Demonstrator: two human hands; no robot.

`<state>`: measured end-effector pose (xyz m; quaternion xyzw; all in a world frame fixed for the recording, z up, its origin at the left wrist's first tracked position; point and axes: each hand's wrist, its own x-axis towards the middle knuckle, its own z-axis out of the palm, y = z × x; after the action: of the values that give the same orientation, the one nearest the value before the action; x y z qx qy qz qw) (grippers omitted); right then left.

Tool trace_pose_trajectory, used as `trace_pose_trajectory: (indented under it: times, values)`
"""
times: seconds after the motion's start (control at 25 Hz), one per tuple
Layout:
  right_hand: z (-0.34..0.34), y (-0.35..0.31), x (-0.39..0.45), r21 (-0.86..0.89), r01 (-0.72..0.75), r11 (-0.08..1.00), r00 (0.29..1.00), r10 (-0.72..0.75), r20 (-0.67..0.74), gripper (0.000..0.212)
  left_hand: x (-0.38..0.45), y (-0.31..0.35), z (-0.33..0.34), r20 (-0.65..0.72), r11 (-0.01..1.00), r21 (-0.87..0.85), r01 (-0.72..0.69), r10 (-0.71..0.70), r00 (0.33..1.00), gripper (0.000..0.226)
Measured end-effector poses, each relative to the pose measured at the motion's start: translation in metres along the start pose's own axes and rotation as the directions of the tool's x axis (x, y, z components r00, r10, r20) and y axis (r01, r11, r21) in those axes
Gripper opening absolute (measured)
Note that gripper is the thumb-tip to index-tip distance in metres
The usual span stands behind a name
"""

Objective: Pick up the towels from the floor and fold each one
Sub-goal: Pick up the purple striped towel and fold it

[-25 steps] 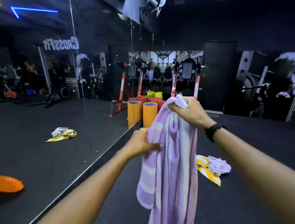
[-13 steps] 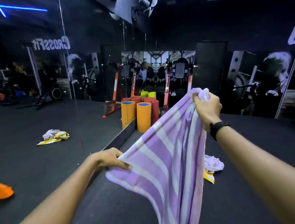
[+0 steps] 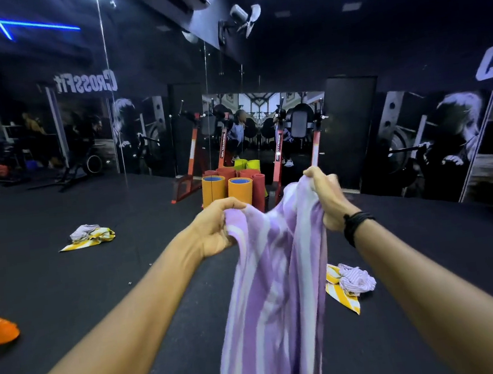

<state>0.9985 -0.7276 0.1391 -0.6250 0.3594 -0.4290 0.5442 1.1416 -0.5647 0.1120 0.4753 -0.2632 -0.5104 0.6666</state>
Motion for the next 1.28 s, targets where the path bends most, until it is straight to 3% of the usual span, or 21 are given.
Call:
trace_pose_trajectory:
  times: [0.12, 0.28, 0.4, 0.44, 0.52, 0.64, 0.84, 1.12, 1.28]
  values:
    - [0.005, 0.000, -0.004, -0.011, 0.043, 0.999, 0.999, -0.042, 0.026, 0.024, 0.004, 0.000, 0.014, -0.011, 0.999, 0.009, -0.045, 0.045, 0.999, 0.022]
    - [0.005, 0.008, -0.004, 0.006, 0.106, 0.994, 0.988, -0.106, 0.110, 0.033, 0.008, -0.005, 0.025, -0.109, 0.991, -0.031, -0.129, 0.125, 0.986, 0.014]
    - [0.006, 0.011, -0.005, 0.073, 0.092, 0.993, 0.984, -0.102, 0.146, 0.020, 0.008, -0.007, 0.030, -0.128, 0.986, -0.068, -0.154, 0.145, 0.981, 0.008]
    - [0.005, 0.010, -0.007, 0.113, 0.070, 0.991, 0.986, -0.086, 0.143, 0.032, 0.007, -0.007, 0.033, -0.130, 0.983, -0.086, -0.162, 0.150, 0.980, 0.008]
    - [0.004, 0.011, -0.009, 0.140, 0.064, 0.988, 0.989, -0.081, 0.123, 0.039, 0.007, -0.009, 0.037, -0.151, 0.978, -0.109, -0.177, 0.159, 0.976, 0.018]
    - [0.006, 0.014, -0.008, 0.130, 0.133, 0.983, 0.988, -0.142, 0.055, 0.013, 0.010, -0.012, 0.041, -0.188, 0.972, -0.124, -0.200, 0.175, 0.967, 0.025]
    - [0.006, 0.016, -0.006, -0.015, 0.291, 0.957, 0.955, -0.291, -0.059, 0.018, 0.013, -0.017, 0.045, -0.225, 0.970, -0.133, -0.203, 0.170, 0.959, 0.013]
    - [0.012, 0.019, -0.029, -0.256, 0.594, 0.763, 0.800, -0.526, 0.289, 0.007, 0.015, -0.017, 0.055, -0.257, 0.960, -0.091, -0.266, 0.235, 0.937, 0.012]
    - [0.012, 0.017, -0.039, -0.292, 0.634, 0.716, 0.768, -0.543, 0.338, 0.005, 0.016, -0.018, 0.053, -0.304, 0.945, -0.103, -0.309, 0.266, 0.915, 0.011]
